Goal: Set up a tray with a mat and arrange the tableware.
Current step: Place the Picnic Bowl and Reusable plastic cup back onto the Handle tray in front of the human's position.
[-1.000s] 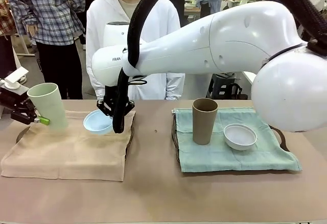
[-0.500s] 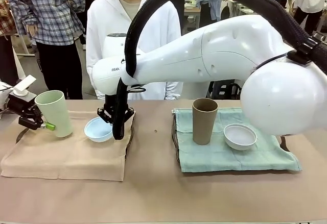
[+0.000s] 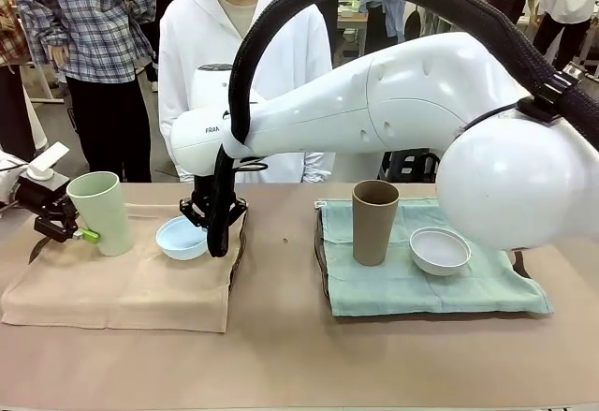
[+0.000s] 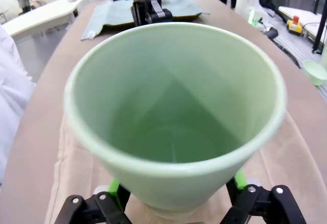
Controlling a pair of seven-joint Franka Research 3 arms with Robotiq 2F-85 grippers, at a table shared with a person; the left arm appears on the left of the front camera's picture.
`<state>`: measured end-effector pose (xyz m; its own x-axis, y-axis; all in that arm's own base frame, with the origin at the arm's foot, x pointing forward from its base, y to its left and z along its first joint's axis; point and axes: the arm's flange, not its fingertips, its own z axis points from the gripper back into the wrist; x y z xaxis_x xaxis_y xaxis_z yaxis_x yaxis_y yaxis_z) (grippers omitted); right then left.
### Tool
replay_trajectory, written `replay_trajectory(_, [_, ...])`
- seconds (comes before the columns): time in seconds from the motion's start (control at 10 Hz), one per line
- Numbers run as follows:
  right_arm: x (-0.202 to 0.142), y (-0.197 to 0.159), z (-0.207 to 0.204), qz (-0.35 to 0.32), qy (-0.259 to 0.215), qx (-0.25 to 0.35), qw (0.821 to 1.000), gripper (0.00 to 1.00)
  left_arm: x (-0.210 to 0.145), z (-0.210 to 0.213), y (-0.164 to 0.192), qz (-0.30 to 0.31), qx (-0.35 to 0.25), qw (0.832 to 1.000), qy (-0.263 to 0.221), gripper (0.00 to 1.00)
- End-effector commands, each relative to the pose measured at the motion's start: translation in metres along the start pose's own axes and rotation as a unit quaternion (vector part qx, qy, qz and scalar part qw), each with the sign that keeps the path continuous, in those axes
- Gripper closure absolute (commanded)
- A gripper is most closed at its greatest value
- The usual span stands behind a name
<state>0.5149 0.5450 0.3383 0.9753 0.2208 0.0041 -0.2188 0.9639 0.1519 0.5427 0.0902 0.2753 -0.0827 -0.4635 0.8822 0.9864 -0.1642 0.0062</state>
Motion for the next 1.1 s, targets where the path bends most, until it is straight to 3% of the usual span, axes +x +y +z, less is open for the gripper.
replay_trajectory(0.0, [0.008, 0.002, 0.0, 0.008, 0.007, 0.005, 1.0, 0.42, -0.002, 0.002, 0.003, -0.007, -0.007, 1.0, 0.011, 0.0])
replay_trajectory(0.1, [0.007, 0.001, 0.001, 0.007, 0.008, 0.003, 1.0, 0.1, -0.002, 0.001, 0.004, -0.006, -0.007, 1.0, 0.016, 0.0])
replay_trajectory(0.2, [0.006, 0.001, 0.002, 0.006, 0.008, 0.001, 1.0, 0.0, -0.001, 0.002, 0.003, -0.008, -0.01, 1.0, 0.028, 0.0])
replay_trajectory(0.4, [0.0, 0.003, 0.011, 0.006, 0.001, -0.002, 1.0, 0.0, 0.008, 0.004, 0.003, 0.001, 0.0, 0.999, 0.044, 0.0])
replay_trajectory(0.5, [-0.007, 0.004, 0.02, 0.008, -0.005, -0.005, 1.0, 0.42, 0.02, 0.006, 0.002, 0.011, 0.006, 0.999, 0.05, 0.0])
replay_trajectory(0.6, [-0.013, 0.004, 0.029, 0.009, -0.011, -0.005, 1.0, 0.32, 0.034, 0.009, 0.001, 0.017, 0.01, 0.998, 0.057, 0.0])
replay_trajectory(0.7, [-0.019, 0.003, 0.039, 0.01, -0.019, -0.01, 1.0, 0.22, 0.015, 0.036, -0.011, 0.025, 0.013, 0.997, 0.071, 0.0])
replay_trajectory(0.9, [-0.036, 0.004, 0.063, 0.01, -0.032, -0.022, 0.999, 0.02, 0.035, 0.056, -0.027, 0.049, 0.009, 0.99, 0.133, 0.0])
replay_trajectory(1.0, [-0.048, 0.008, 0.074, 0.015, -0.042, -0.032, 0.998, 0.0, 0.041, 0.062, -0.033, 0.057, 0.011, 0.985, 0.162, 0.0])
